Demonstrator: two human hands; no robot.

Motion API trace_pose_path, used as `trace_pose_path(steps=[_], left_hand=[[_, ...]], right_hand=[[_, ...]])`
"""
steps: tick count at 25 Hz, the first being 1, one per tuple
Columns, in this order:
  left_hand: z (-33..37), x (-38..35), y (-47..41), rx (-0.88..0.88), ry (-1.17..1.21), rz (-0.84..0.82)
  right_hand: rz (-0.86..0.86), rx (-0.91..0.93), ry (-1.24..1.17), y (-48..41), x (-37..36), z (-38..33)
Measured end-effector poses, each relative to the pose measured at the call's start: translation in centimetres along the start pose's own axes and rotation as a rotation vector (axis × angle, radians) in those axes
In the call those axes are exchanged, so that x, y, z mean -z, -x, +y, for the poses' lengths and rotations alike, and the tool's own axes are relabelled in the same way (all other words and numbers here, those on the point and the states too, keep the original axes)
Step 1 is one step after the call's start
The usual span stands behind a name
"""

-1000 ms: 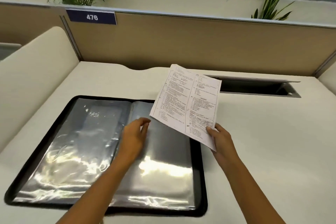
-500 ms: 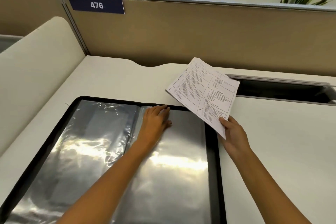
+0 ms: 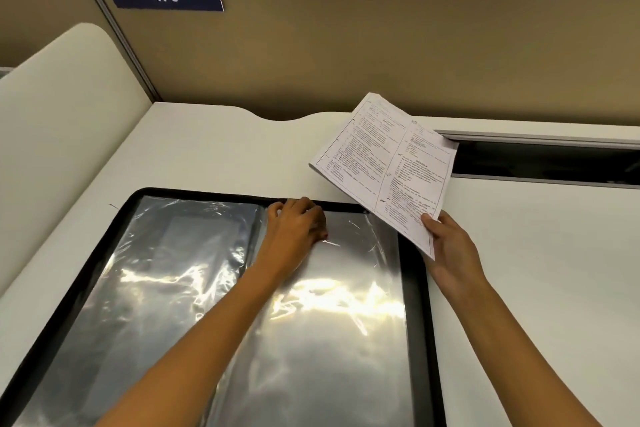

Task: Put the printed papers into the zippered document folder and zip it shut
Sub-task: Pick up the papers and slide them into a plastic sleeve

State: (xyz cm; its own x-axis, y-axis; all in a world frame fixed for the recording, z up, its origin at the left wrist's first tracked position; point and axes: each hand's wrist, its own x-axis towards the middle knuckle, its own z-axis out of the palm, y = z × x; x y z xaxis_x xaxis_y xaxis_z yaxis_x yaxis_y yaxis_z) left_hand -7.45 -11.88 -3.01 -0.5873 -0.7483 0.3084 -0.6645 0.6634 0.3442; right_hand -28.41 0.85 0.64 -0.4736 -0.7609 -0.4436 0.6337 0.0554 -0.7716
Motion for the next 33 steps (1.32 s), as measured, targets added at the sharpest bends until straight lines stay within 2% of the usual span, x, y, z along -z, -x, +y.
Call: trace_pose_path(steps=[3,7,11,14,17,25,33], left_hand=[[-0.2,1.1,-0.9,0.020,0.039,-0.165],[-0.3,1.7,-2.5,0.113,0.237,-0.347],[-0.1,1.6,-2.9,0.122,0.251,-0.236],[0.0,1.2,-2.5,0.142,0.282,-0.143],[-0.2,1.0,-1.9,0.131,0.325,-0.121],[-0.3,0.6,-1.0,0.134,0.389,-0.032],[-0.5,0.6,-0.1,0.115,0.378,0.032]], right_hand=[[0.014,-0.059,-0.127,0.3,-0.3,-0.1],[-0.003,-0.107,-0.244,0.1,-0.9,-0.3],[-0.068,-0.125,-0.293,-0.8,-1.6,-0.5],[-0.074,-0.049,-0.188,-1.7,-2.7,-0.6],[-0.033,0.023,-0.090,-3.3,-4.4,-0.6],[-0.056,-0.013,0.104,-6.5,-9.9,0.0],[-0.006,0.128,0.336,-8.1,-10.5,-0.2]])
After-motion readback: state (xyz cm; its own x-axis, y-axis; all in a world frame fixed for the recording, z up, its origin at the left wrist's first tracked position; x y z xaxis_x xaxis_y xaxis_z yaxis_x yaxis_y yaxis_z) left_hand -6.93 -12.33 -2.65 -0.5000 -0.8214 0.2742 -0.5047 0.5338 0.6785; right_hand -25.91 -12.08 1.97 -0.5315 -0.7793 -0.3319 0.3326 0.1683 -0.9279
